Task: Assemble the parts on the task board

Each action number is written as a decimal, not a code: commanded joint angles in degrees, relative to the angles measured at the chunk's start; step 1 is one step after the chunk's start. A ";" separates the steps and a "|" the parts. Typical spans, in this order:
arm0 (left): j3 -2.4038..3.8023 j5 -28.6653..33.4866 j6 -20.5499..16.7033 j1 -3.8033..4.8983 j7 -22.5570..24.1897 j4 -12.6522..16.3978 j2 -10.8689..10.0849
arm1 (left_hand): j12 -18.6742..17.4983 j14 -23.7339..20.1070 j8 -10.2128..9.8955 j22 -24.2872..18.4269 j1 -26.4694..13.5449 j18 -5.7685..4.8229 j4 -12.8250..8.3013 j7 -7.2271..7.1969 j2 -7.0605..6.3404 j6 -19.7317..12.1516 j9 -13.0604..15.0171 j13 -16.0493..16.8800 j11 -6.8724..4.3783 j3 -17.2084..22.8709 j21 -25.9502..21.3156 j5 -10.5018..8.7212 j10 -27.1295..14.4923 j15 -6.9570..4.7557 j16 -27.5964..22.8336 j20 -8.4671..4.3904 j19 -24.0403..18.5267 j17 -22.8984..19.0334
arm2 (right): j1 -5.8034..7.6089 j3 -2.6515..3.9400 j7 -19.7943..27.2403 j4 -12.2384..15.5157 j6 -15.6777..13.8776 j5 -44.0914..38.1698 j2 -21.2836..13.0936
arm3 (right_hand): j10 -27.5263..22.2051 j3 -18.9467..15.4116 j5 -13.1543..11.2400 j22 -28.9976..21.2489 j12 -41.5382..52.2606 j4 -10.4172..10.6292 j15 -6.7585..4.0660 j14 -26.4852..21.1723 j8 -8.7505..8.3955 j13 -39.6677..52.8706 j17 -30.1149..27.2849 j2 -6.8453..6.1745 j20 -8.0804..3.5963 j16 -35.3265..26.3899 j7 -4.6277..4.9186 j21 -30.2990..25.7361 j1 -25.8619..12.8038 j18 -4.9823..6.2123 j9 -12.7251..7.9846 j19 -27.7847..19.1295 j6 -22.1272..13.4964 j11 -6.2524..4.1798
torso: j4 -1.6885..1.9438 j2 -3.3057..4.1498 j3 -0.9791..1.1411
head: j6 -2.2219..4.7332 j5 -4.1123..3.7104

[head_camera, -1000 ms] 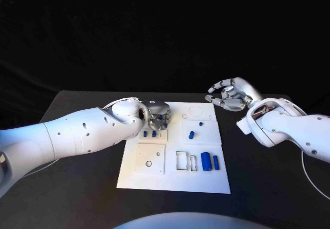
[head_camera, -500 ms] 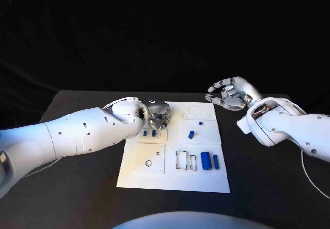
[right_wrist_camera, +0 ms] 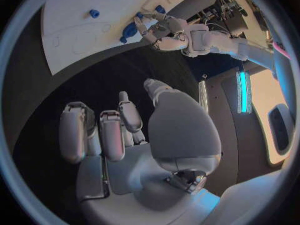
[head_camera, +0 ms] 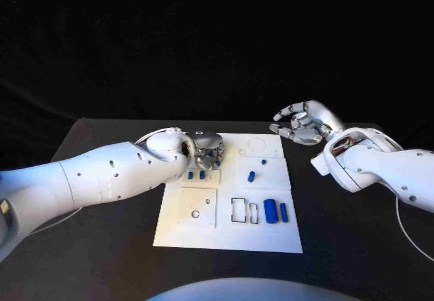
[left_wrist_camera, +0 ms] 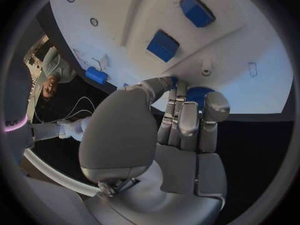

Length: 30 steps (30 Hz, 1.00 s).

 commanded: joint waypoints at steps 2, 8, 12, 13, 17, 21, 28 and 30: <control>-0.03 1.06 -1.25 -0.14 1.19 0.14 0.07 | -0.87 0.56 -0.20 0.65 -0.16 -0.48 -0.24 0.00 0.42 0.84 0.02 -0.19 -0.14 0.73 0.58 0.00 1.14 -0.16 0.19 0.01 0.87 -0.10 | -0.03 0.01 0.29 0.08 0.15 -0.54 0.06 | -0.28 -0.20 0.19 5.78 -0.16 -0.12 -0.45 3.23 0.38 0.05 2.81 0.56 -0.14 -0.20 0.01 -0.13 -0.09 0.71 0.05 -0.37 -0.27 -0.04 | 0.00 -0.04 0.00 | 0.11 -0.03; 0.04 1.71 -3.51 -0.22 1.55 1.10 -1.06 | -1.87 0.90 -0.35 1.71 0.14 -0.67 -1.10 0.05 0.67 1.67 0.07 -0.47 -0.28 1.59 1.34 0.09 2.41 -0.28 0.25 -0.12 1.62 -0.14 | -0.04 0.01 0.33 0.01 0.10 -0.54 0.09 | -0.28 -0.20 0.19 5.78 -0.16 -0.12 -0.45 3.23 0.38 0.05 2.81 0.56 -0.14 -0.20 0.01 -0.13 -0.09 0.71 0.05 -0.37 -0.27 -0.04 | 0.04 -0.04 -0.02 | 0.33 0.00; 0.65 2.38 -4.34 -0.22 1.50 2.39 -2.48 | -2.32 0.98 -0.48 1.93 -0.16 -0.72 -1.24 0.07 0.55 1.90 0.06 -0.57 -0.27 1.69 1.52 0.03 2.81 -0.28 0.21 -0.15 1.77 -0.34 | -0.04 0.01 0.32 -0.11 0.06 -0.54 0.06 | -0.28 -0.20 0.19 5.78 -0.16 -0.12 -0.45 3.23 0.38 0.05 2.81 0.56 -0.14 -0.20 0.01 -0.13 -0.09 0.71 0.05 -0.37 -0.27 -0.04 | 0.16 -0.14 -0.02 | 0.50 -0.09; 0.93 2.64 -4.48 -0.22 1.45 2.87 -2.97 | -2.32 0.98 -0.48 1.93 -0.16 -0.72 -1.24 0.07 0.55 1.90 0.06 -0.57 -0.27 1.69 1.52 0.03 2.81 -0.28 0.21 -0.15 1.77 -0.34 | -0.04 0.01 0.32 -0.14 0.06 -0.54 0.06 | -0.28 -0.20 0.19 5.78 -0.16 -0.12 -0.45 3.23 0.38 0.05 2.81 0.56 -0.14 -0.20 0.01 -0.13 -0.09 0.71 0.05 -0.37 -0.27 -0.04 | 0.16 -0.16 -0.01 | 0.56 -0.07; 2.07 3.71 -4.60 -0.17 1.26 5.07 -5.10 | -2.78 0.97 -0.60 1.97 -0.71 -0.72 -1.23 0.06 0.34 2.16 0.07 -0.67 -0.30 1.62 1.57 -0.02 3.25 -0.29 0.08 -0.16 1.78 -0.76 | -0.05 0.01 0.32 -0.27 0.05 -0.54 0.02 | -0.28 -0.20 0.19 5.78 -0.16 -0.12 -0.45 3.23 0.38 0.05 2.81 0.56 -0.14 -0.20 0.01 -0.13 -0.09 0.71 0.05 -0.37 -0.27 -0.04 | 0.29 -0.27 -0.05 | 0.45 -0.12; 2.83 4.79 -4.16 -0.04 1.06 7.17 -7.18 | -3.17 1.01 -0.63 2.17 -1.22 -0.75 -1.25 -0.10 0.18 2.66 0.13 -0.71 -0.45 1.54 1.70 0.01 3.97 -0.40 -0.03 -0.22 1.93 -1.15 | -0.06 0.01 0.29 -0.40 0.06 -0.54 0.00 | -0.28 -0.20 0.19 5.78 -0.16 -0.12 -0.45 3.23 0.38 0.05 2.81 0.56 -0.14 -0.20 0.01 -0.13 -0.09 0.71 0.05 -0.37 -0.27 -0.04 | 0.40 -0.31 -0.07 | 0.48 -0.04; 3.21 5.64 -1.57 0.04 0.01 8.36 -9.48 | -3.52 1.00 -0.76 2.11 -1.64 -0.74 -1.17 -0.16 -0.01 2.79 0.13 -0.78 -0.49 1.46 1.67 0.03 4.20 -0.44 -0.13 -0.26 1.88 -1.44 | -0.08 0.01 0.25 -0.52 0.11 -0.54 -0.01 | -0.18 -0.24 0.32 5.78 -0.06 -0.12 -0.46 3.23 0.44 0.14 2.80 0.61 -0.14 -0.21 0.00 -0.15 -0.06 0.71 0.06 -0.36 -0.23 -0.05 | 0.44 -0.22 -0.17 | 0.57 -0.02; 3.23 5.75 -1.07 0.03 -0.17 8.17 -9.80 | -3.57 0.98 -0.78 2.05 -1.69 -0.73 -1.16 -0.17 -0.03 2.79 0.13 -0.79 -0.49 1.45 1.63 0.02 4.21 -0.44 -0.16 -0.26 1.84 -1.51 | -0.09 0.01 0.24 -0.55 0.11 -0.54 -0.04 | -0.18 -0.24 0.32 5.78 -0.06 -0.12 -0.46 3.23 0.44 0.14 2.80 0.61 -0.14 -0.21 0.00 -0.15 -0.06 0.71 0.06 -0.36 -0.23 -0.05 | 0.45 -0.21 -0.14 | 0.60 0.04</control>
